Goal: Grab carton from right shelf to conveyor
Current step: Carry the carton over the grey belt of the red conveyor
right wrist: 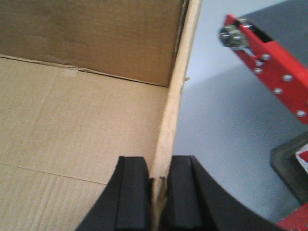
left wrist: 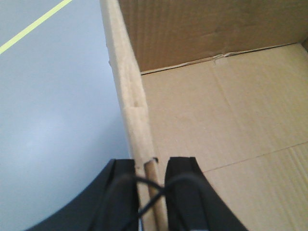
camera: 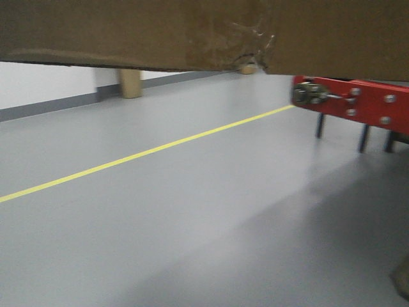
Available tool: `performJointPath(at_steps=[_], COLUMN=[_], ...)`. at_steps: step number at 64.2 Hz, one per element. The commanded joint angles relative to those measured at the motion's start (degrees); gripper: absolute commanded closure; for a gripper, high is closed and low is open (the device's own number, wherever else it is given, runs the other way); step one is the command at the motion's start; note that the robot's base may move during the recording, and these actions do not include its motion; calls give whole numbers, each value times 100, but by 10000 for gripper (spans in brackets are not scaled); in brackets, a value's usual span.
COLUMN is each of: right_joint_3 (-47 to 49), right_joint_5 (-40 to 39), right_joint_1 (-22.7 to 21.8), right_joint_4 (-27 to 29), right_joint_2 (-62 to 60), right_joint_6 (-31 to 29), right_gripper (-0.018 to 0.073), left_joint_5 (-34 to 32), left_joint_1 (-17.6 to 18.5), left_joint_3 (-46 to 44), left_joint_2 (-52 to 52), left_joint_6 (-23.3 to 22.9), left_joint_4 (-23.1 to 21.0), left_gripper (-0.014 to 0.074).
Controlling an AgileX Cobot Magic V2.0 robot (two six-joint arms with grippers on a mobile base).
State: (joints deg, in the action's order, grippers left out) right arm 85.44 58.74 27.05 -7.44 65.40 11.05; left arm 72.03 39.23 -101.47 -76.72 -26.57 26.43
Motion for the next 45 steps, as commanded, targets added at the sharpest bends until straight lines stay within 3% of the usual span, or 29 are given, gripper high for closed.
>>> performJointPath(at_steps=[1, 20, 45], right_joint_3=[0, 0, 0], right_joint_5=[-290, -362, -375], right_joint_1=[-1, -1, -1], right_joint_4=[10, 10, 10], right_joint_2=[-35, -35, -35], right_joint_6=[-58, -58, -58], right_gripper=[619, 619, 619], left_joint_5=[-306, -306, -306], left_joint_1=[67, 67, 67], left_joint_3=[-40, -40, -40], left_joint_2=[77, 77, 77], left_joint_6=[54, 54, 54], left_joint_4=[87, 493, 493], left_gripper=[615, 615, 615])
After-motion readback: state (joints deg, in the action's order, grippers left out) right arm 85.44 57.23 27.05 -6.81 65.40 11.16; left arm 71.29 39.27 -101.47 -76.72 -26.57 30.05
